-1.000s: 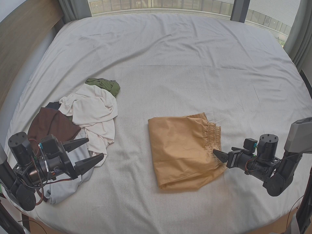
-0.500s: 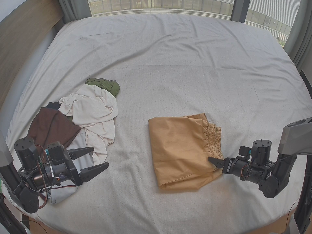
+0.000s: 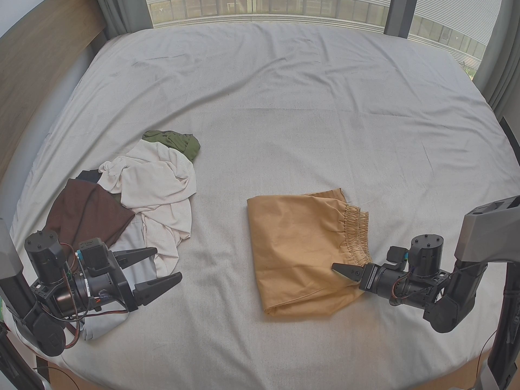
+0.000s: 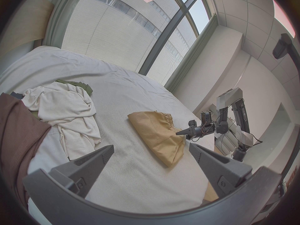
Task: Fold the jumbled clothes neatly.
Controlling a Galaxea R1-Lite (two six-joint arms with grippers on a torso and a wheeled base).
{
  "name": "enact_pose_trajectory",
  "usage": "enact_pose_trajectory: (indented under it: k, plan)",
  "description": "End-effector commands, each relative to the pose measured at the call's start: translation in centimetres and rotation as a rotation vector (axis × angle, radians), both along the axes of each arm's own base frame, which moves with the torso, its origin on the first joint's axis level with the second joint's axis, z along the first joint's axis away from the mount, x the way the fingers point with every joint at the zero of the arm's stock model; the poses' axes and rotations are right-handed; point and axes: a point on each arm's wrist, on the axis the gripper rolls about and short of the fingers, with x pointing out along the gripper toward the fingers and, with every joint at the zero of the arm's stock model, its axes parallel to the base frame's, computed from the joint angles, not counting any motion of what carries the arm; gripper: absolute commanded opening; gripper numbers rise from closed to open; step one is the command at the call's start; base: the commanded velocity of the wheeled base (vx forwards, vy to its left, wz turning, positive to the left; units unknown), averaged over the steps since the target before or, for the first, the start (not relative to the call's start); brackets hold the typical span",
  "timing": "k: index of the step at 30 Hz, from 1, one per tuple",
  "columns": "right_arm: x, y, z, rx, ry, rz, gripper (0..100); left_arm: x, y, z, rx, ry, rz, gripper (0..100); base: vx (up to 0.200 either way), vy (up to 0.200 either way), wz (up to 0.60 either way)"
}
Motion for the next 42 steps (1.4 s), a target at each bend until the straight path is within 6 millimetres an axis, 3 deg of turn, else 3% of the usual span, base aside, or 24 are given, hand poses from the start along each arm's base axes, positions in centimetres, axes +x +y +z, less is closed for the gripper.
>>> enact_pose_trajectory:
  k: [1,14,15,25,29,36,42]
  plan:
    - [0.4,0.4,-0.5,-0.001,0.004,0.006,100,0.0,0.0,0.0,0.0,0.001,0.001,100,0.0,0.0,0.0]
    - [0.9,0.8,-1.2,0.013,-0.042,0.005,100,0.0,0.1,0.0,0.002,0.0,0.002,100,0.0,0.0,0.0]
    - [1.0,0.8,-1.3,0.013,-0.04,0.005,0,0.0,0.1,-0.1,0.002,0.002,0.002,100,0.0,0.0,0.0]
    - [0.6,1.4,-1.1,0.015,-0.043,0.028,0,-0.1,0.1,-0.3,0.01,0.004,0.002,100,0.0,0.0,0.0]
    - [-0.1,2.4,-0.1,0.034,-0.079,0.063,0,0.1,0.2,-0.6,0.012,0.017,0.01,100,0.0,0.0,0.0]
    - [-3.4,4.7,5.2,0.103,-0.228,0.178,0,0.0,0.3,-0.4,0.014,0.006,0.01,100,0.0,0.0,0.0]
    - [-4.4,5.1,8.4,0.153,-0.323,0.211,0,-0.1,0.2,-0.8,0.078,-0.046,-0.006,100,0.0,0.0,0.0]
